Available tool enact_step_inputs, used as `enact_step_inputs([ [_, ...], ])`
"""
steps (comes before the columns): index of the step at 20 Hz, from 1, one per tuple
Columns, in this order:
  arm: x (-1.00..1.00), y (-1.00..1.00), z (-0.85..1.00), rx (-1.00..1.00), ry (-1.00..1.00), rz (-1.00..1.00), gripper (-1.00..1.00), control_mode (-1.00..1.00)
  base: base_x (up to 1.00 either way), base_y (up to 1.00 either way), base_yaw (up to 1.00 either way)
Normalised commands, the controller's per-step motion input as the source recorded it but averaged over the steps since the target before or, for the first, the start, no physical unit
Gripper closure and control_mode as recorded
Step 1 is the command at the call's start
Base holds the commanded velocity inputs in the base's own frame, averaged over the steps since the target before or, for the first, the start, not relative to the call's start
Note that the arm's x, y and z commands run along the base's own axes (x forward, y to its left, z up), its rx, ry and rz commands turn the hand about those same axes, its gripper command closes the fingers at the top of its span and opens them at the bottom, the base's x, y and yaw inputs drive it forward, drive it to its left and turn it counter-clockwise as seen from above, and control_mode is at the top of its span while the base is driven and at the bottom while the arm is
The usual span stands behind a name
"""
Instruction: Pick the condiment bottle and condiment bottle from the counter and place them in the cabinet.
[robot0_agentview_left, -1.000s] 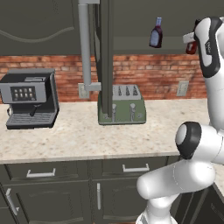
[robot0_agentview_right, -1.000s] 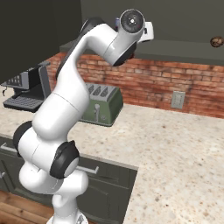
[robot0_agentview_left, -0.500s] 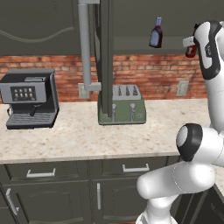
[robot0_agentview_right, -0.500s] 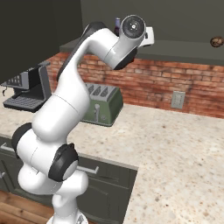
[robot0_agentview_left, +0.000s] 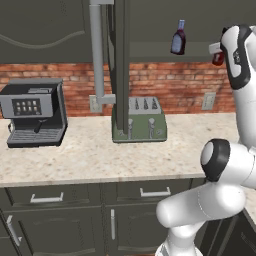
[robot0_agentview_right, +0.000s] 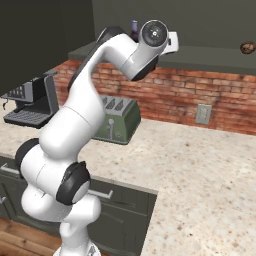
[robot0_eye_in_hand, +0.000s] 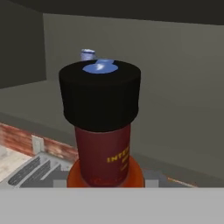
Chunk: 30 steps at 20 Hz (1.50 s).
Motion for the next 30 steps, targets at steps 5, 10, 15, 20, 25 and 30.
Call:
enact_step_inputs([
  [5, 0.14, -0.17, 0.26, 0.00, -0.02, 0.00, 1.00, -1.00, 0.00, 0.00, 0.00],
  [10, 0.22, -0.10, 0.15, 0.00, -0.01, 0.00, 1.00, -1.00, 0.00, 0.00, 0.00],
  [15, 0.23, -0.01, -0.02, 0.01, 0.00, 0.00, 1.00, -1.00, 0.00, 0.00, 0.00],
  [20, 0.23, 0.00, -0.09, 0.00, 0.00, 0.01, 1.00, -1.00, 0.00, 0.00, 0.00],
  [25, 0.28, 0.00, -0.07, 0.00, 0.00, 0.00, 1.00, -1.00, 0.00, 0.00, 0.00],
  [30, 0.25, 0.00, -0.05, 0.00, 0.00, 0.00, 1.00, -1.00, 0.00, 0.00, 0.00],
])
